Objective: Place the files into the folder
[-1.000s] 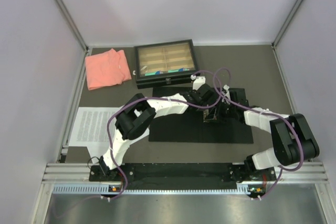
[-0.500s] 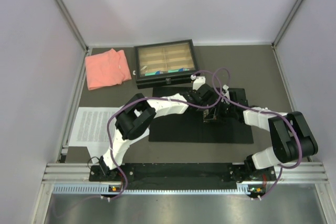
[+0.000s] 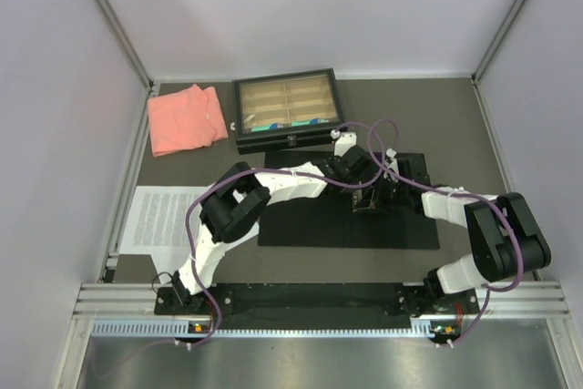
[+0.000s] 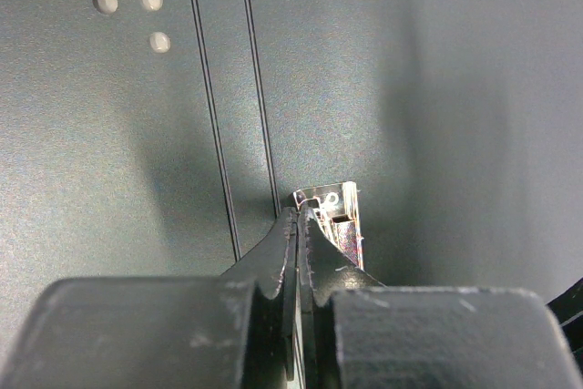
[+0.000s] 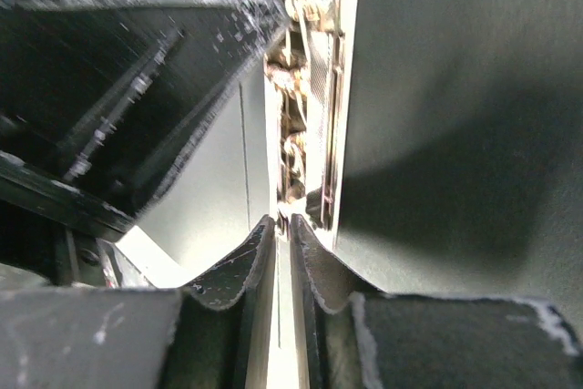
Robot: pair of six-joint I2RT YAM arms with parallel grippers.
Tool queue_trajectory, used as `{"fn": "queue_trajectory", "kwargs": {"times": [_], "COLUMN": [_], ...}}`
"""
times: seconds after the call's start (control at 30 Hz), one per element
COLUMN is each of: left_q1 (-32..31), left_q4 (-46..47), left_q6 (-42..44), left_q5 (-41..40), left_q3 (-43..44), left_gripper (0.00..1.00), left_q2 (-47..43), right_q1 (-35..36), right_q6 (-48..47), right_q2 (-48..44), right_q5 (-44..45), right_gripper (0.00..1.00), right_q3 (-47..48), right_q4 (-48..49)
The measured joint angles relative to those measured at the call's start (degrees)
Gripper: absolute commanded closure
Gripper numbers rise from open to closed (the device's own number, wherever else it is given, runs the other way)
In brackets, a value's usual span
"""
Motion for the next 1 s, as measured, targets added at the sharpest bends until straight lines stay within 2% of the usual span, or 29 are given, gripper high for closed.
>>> {"fn": "queue_trajectory", "kwargs": {"times": [0.23,0.3,0.4,0.63,0.8,1.0], "left_q1": [0.0,0.0,0.0,0.0,0.4,1.5], "left_q4": [0.0,0.0,0.0,-0.1,-0.1,1.0], "left_q6": [0.0,0.0,0.0,0.0,0.3,0.8], "left_q5": [0.0,0.0,0.0,0.1,1.0,5.1], "left_q3": [0.0,0.0,0.0,0.0,0.0,-1.0], "left_gripper": [1.0,1.0,1.0,1.0,1.0,1.0], "left_q2": [0.0,0.0,0.0,0.0,0.0,-0.5], "right_q1": [0.0,0.0,0.0,0.0,1.2,5.5], "right_q6": [0.0,0.0,-0.1,-0.4,0.1,2.5], "right_q2": [0.0,0.0,0.1,1.0,1.0,0.3], "right_q5": [-0.9,-1.0,-1.0,-0.8,2.6,11.0], "right_gripper": [0.87,0.89,1.0,1.0,1.0,1.0], "right_q3": [-0.7,-0.7,-0.7,0.2,2.4,4.9], "right_q4": [0.0,0.0,0.1,-1.1,-5.6,-10.6]}}
